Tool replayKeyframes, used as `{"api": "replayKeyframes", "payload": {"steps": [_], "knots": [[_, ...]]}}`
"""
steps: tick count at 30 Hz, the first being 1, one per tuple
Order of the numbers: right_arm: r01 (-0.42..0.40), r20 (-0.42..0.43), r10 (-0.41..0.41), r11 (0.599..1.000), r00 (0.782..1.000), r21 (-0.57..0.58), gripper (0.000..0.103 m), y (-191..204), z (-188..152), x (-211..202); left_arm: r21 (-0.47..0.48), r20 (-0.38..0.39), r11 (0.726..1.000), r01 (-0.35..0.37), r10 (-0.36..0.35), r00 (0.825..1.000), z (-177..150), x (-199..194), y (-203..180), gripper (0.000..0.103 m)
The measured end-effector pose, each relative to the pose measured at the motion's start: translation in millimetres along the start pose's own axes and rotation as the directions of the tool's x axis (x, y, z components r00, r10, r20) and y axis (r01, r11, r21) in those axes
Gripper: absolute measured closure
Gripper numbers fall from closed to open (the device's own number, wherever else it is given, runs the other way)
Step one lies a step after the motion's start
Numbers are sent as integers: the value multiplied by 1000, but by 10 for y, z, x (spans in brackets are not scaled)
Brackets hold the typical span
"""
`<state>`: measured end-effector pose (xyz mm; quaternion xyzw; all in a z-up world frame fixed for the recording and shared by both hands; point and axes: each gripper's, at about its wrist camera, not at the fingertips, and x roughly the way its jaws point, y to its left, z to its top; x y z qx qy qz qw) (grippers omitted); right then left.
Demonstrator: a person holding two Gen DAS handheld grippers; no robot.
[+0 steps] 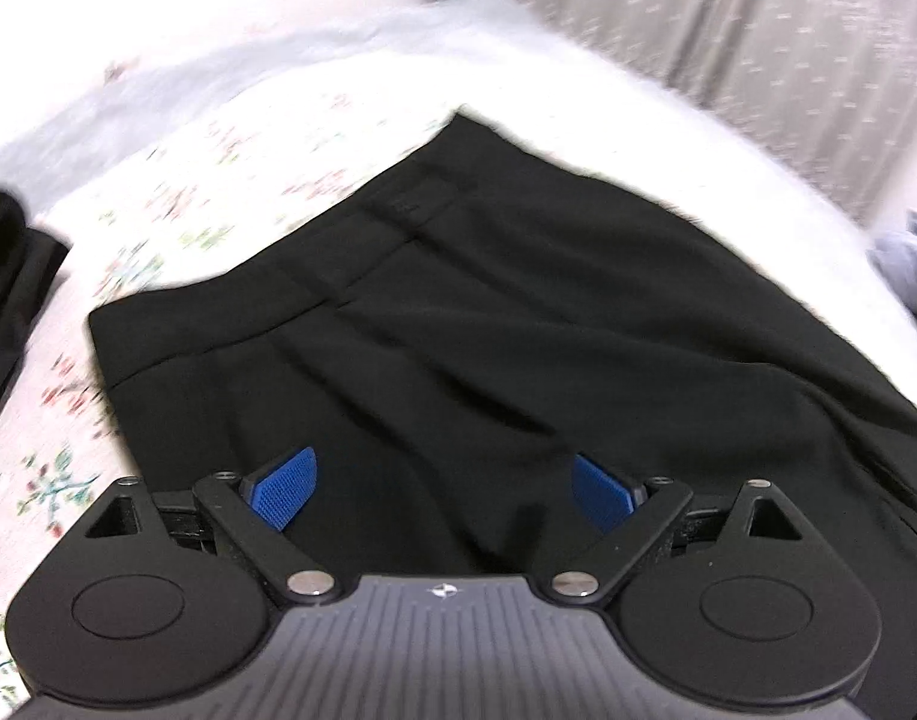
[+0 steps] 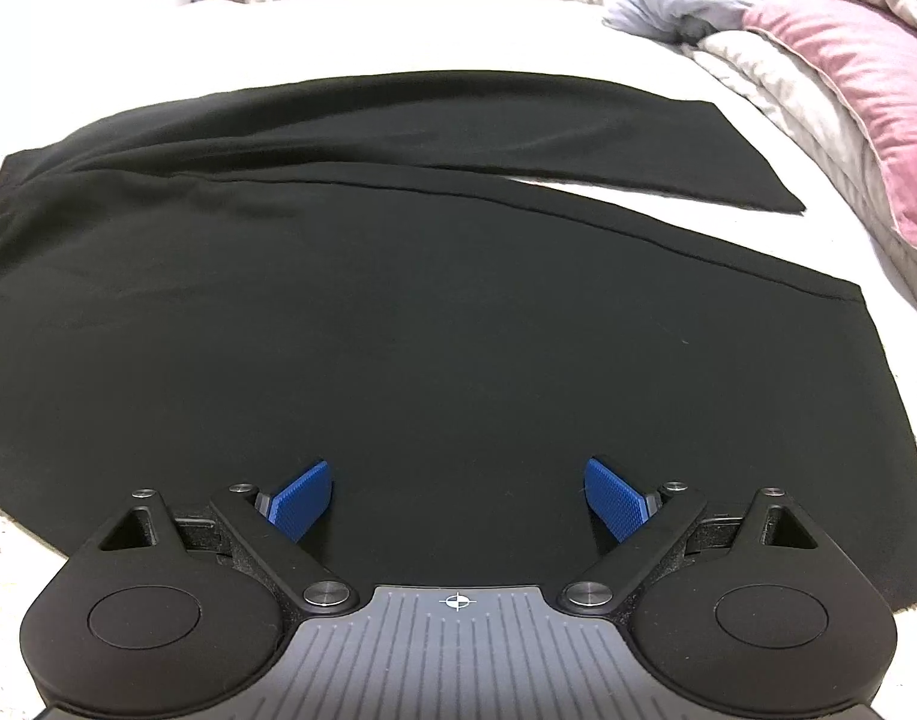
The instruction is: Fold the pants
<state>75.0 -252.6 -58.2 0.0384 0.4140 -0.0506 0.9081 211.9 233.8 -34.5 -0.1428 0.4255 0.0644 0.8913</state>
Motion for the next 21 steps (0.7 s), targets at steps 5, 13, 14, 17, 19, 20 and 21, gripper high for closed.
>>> {"api": "replayKeyframes", "payload": {"steps": [5,13,14,17,19,20,21], "knots": [[-39,7,39,999,999,-34,10,104,4,-7,25,-52,990,-137,138,989,-18,162,69,2],[-61,-1,61,992,998,-114,9,360,-61,24,-5,-14,992,-126,126,992,-9,213,47,20],[-60,-1,60,992,998,-114,9,357,-66,25,8,1,990,-143,143,990,-33,210,-1,28],[-64,-1,64,992,998,-110,9,344,-75,28,-1,23,990,-138,138,990,-24,178,2,60],[-62,0,62,992,998,-113,9,347,-82,26,-20,32,989,-144,145,989,-12,157,44,75],[-60,0,61,992,998,-114,9,355,-81,22,-32,34,989,-142,143,989,-15,136,61,77],[-59,1,60,992,998,-116,9,362,-83,24,-35,36,989,-141,142,989,-10,112,71,83]]}}
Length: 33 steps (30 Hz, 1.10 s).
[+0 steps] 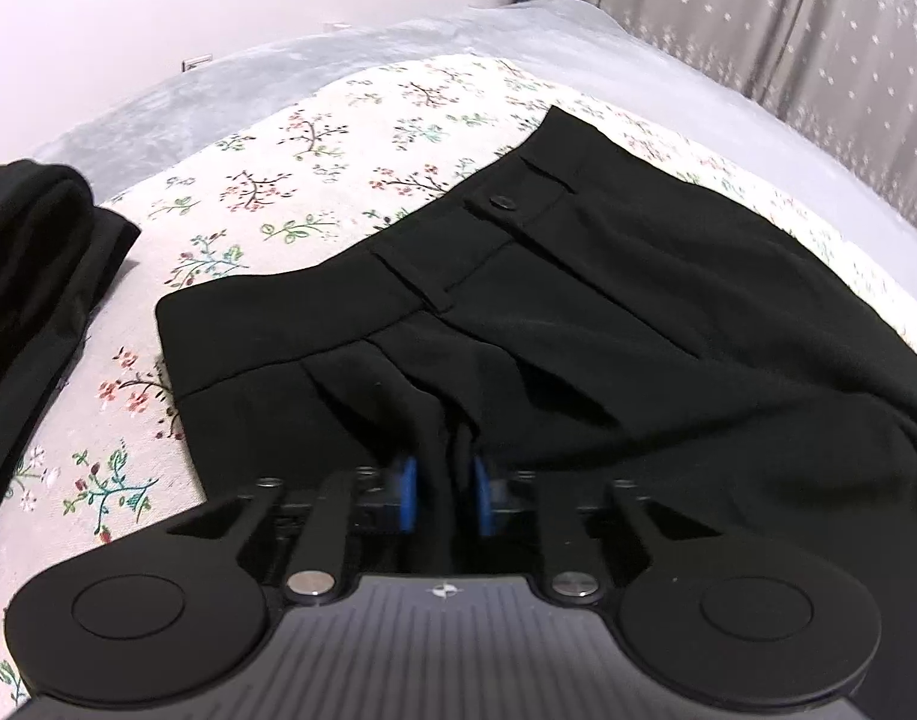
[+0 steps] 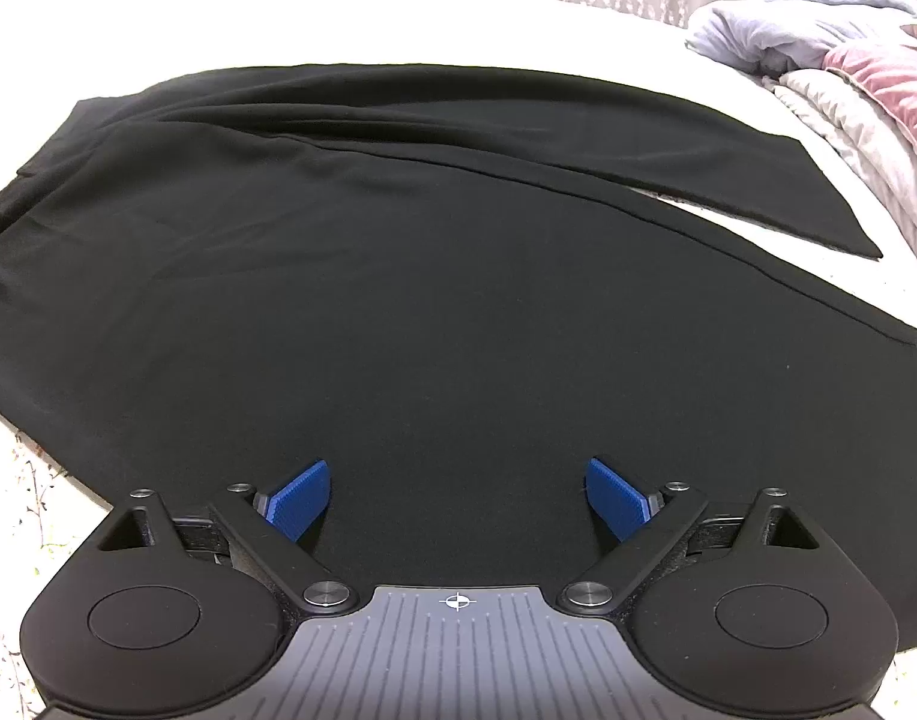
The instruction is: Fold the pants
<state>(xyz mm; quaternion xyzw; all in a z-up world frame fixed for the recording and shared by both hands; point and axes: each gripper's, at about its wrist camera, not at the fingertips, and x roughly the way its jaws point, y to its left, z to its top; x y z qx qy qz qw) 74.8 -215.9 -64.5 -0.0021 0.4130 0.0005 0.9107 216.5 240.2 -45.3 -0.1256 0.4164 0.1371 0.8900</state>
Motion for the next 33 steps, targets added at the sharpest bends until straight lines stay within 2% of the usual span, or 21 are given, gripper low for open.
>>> {"api": "replayKeyframes", "payload": {"steps": [1,3,9,11,12,16,18,23,27,31,33], "knots": [[1,0,-1,1000,1000,0,9,9,1,2,2,2,1000,2,-2,1000,-5,-23,-3,88],[-1,-1,1,1000,1000,1,9,8,2,0,8,10,1000,-15,15,1000,-16,-76,-14,89],[-10,-8,10,1000,1000,-2,9,-11,13,-6,32,46,997,-64,62,997,-53,-251,-19,90],[-9,-10,9,1000,1000,-4,8,-11,24,4,45,29,997,-67,65,997,-61,-206,-30,89],[-9,-10,9,1000,1000,-2,8,-13,29,9,56,11,996,-63,62,998,-66,-164,-42,86],[-23,-7,23,1000,1000,13,8,-36,54,9,22,-12,998,-56,57,998,-11,-111,10,60],[-40,4,40,999,999,30,8,-76,67,-22,-13,-19,999,-50,50,999,33,-120,71,55],[-61,34,59,996,998,63,8,-158,142,-81,-87,-24,995,-41,39,999,111,-135,145,50],[-62,51,58,994,997,91,8,-243,194,-100,-116,21,992,-48,51,998,193,-247,157,46],[-54,65,46,992,997,118,8,-336,229,-117,-69,126,993,-99,107,986,298,-384,64,41],[-55,69,46,989,997,138,8,-411,271,-102,-25,152,993,-112,114,982,320,-385,-40,40]]}}
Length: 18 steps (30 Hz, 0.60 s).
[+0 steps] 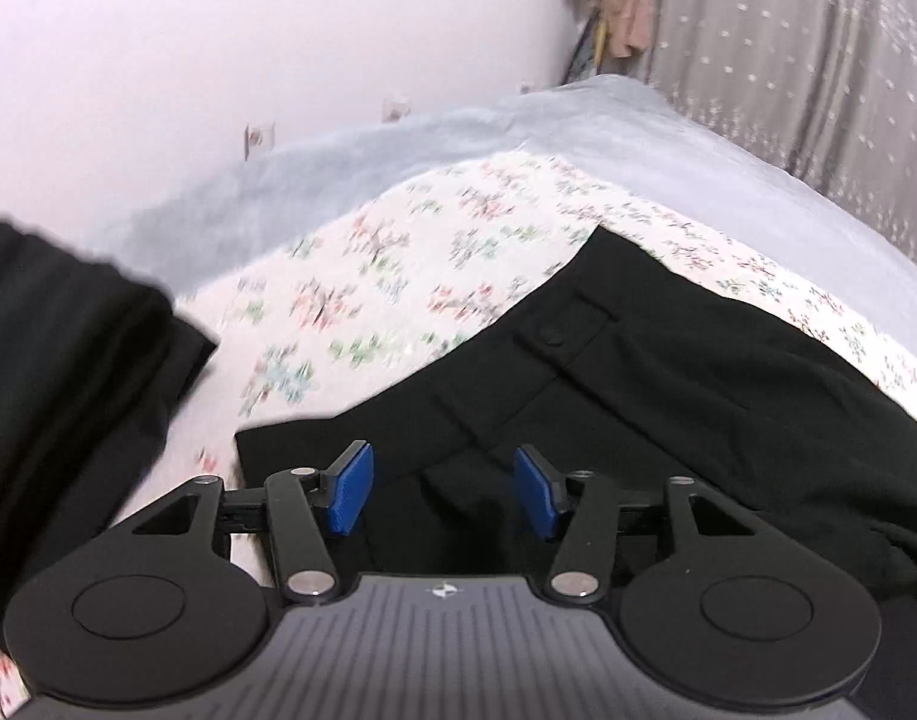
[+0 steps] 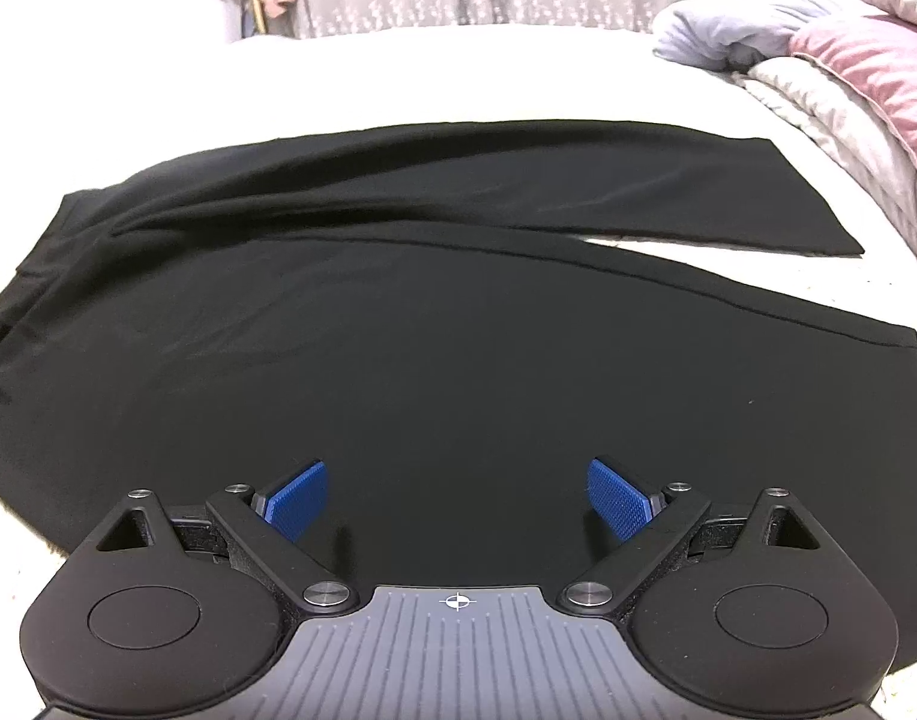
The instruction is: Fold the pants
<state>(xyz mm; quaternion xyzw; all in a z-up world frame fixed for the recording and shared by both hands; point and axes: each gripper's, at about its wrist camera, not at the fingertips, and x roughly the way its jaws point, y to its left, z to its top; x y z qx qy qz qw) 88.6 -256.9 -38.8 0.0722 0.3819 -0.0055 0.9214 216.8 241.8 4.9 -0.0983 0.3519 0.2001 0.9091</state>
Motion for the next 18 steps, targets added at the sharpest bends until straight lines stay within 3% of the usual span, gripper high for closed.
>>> {"api": "replayKeyframes", "payload": {"steps": [6,10,12,14,16,18], "knots": [[8,6,-9,1000,1000,30,8,-86,122,58,67,-12,992,103,-103,995,-57,36,-302,37],[9,2,-10,998,1000,55,8,-178,183,91,182,-24,957,225,-225,974,-174,85,-612,26],[14,0,-14,998,1000,67,8,-216,210,106,230,-48,940,254,-250,967,-250,129,-759,25],[23,-4,-23,997,1000,73,8,-265,235,136,260,-99,928,268,-250,963,-324,245,-859,25],[38,-21,-36,996,999,87,8,-345,263,210,282,-162,929,239,-199,967,-409,421,-916,24],[65,-53,-60,992,997,111,8,-446,272,319,285,-155,932,226,-188,970,-433,513,-888,16]]}}
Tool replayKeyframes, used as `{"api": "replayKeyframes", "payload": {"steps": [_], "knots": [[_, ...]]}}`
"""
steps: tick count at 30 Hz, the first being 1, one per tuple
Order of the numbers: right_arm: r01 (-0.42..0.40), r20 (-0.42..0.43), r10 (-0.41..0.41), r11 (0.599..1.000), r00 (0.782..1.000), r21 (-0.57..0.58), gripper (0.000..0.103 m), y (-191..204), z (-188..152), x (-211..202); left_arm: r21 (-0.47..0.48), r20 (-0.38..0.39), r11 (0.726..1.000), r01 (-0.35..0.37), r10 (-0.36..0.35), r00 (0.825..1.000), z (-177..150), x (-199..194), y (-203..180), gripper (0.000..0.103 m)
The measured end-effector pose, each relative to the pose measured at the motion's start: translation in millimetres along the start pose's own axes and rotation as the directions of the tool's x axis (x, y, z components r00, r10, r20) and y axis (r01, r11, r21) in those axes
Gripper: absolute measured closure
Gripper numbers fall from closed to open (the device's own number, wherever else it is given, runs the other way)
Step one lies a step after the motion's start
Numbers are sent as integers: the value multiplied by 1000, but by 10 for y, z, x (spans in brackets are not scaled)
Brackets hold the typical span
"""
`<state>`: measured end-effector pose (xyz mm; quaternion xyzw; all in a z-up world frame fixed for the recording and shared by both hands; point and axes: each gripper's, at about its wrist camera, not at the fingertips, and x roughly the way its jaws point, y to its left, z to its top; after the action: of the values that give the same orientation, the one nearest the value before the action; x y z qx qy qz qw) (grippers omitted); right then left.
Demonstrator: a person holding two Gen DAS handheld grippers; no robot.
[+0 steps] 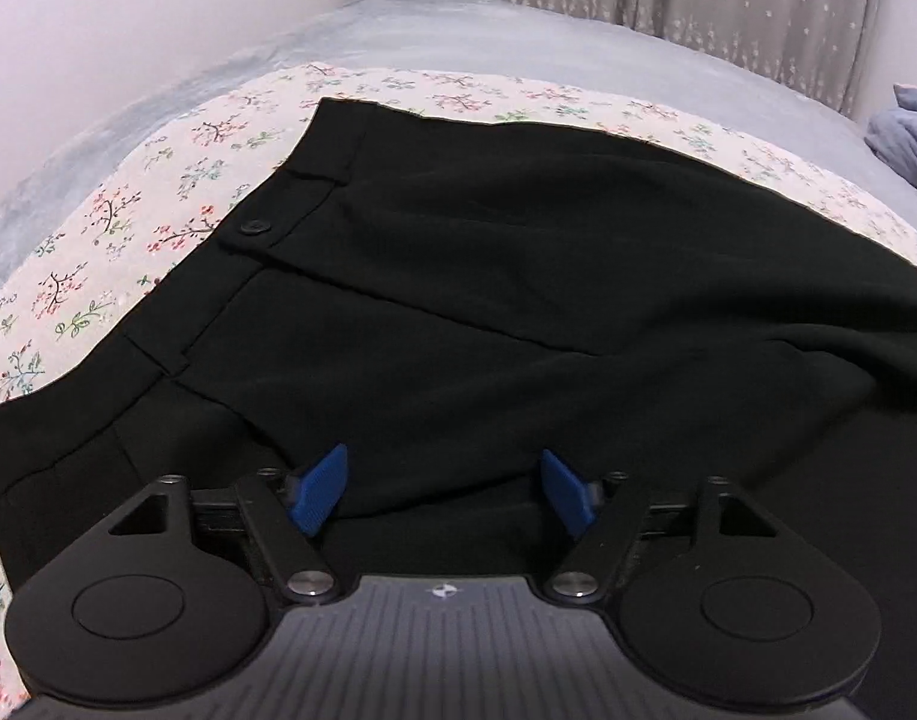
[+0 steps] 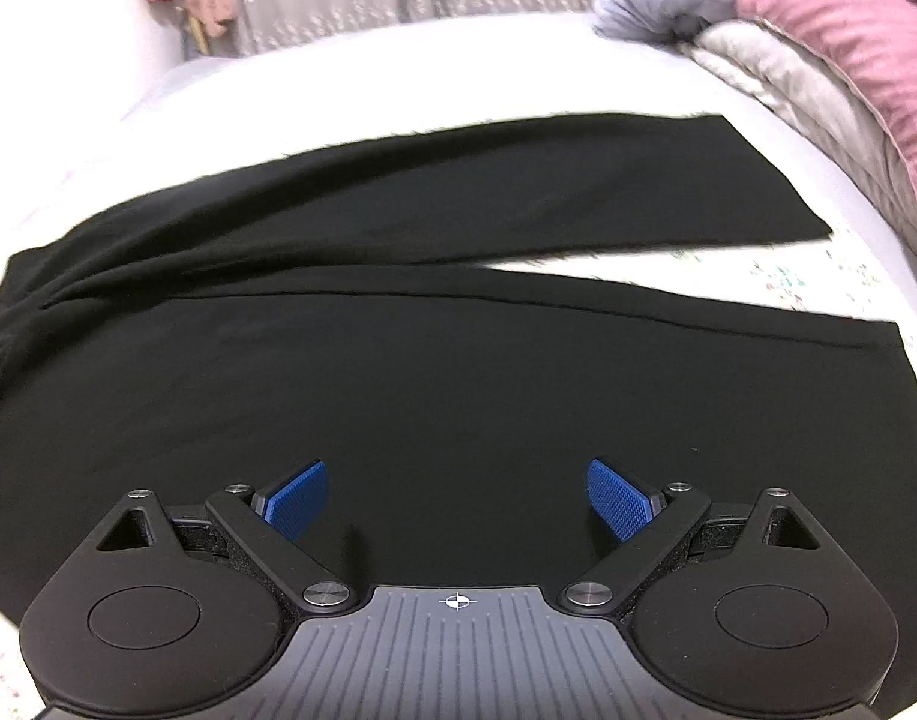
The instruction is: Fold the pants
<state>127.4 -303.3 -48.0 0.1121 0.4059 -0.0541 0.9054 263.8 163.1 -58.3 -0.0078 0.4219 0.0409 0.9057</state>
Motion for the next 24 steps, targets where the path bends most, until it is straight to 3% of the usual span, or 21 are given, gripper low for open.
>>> {"api": "replayKeyframes", "payload": {"steps": [5,8,9,19,24], "knots": [[58,-30,-58,998,998,0,5,-133,66,221,-29,-14,999,15,-16,1000,61,22,141,13],[82,-24,-82,997,996,5,5,-232,131,286,-20,7,999,-32,32,999,111,20,212,13],[87,-24,-87,996,996,23,5,-293,167,301,-22,8,998,-54,54,999,125,36,250,13],[222,-33,-221,950,975,220,5,-994,379,273,-143,12,990,4,-2,1000,251,-85,530,13],[222,-5,-234,916,972,335,5,-1464,620,253,-174,90,983,-59,76,993,404,-289,786,9]]}}
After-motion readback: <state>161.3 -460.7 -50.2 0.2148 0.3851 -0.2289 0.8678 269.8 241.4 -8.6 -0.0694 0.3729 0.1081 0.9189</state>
